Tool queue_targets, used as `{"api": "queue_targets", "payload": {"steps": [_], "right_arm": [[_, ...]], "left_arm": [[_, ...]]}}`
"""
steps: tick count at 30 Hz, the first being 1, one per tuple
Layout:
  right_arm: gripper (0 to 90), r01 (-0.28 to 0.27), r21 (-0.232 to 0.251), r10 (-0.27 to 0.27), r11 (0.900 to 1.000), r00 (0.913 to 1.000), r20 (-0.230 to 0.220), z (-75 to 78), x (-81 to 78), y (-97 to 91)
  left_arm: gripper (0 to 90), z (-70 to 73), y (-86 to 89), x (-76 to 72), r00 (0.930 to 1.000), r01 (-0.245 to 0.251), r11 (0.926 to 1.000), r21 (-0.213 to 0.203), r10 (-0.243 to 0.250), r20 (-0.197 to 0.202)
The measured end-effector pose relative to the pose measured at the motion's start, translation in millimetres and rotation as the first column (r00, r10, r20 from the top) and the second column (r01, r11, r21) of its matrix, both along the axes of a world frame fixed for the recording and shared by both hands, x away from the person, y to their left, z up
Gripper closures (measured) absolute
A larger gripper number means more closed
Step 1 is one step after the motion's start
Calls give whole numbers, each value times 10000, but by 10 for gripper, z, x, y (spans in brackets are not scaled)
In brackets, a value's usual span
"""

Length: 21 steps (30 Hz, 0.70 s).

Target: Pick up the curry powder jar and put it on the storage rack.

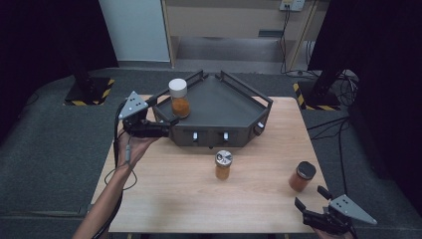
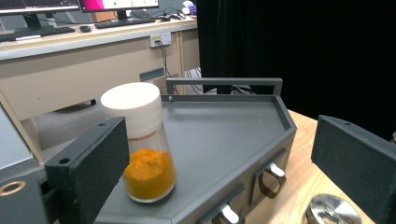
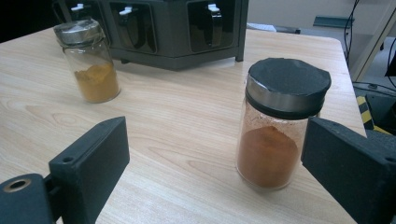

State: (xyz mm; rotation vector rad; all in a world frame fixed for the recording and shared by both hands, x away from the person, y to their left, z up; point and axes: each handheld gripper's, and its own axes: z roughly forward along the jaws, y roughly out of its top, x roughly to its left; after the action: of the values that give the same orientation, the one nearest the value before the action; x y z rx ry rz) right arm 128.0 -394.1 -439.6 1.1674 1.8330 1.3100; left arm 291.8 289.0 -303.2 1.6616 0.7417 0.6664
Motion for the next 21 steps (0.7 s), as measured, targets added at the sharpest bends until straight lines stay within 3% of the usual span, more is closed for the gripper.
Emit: {"api": "queue_targets", "payload": {"steps": [21], "right_arm": [[39, 36, -75, -37, 10000, 9999, -141, 8, 23, 24]], "left_arm": [[35, -399, 171, -487, 10000, 34, 10000, 36, -34, -51]]}}
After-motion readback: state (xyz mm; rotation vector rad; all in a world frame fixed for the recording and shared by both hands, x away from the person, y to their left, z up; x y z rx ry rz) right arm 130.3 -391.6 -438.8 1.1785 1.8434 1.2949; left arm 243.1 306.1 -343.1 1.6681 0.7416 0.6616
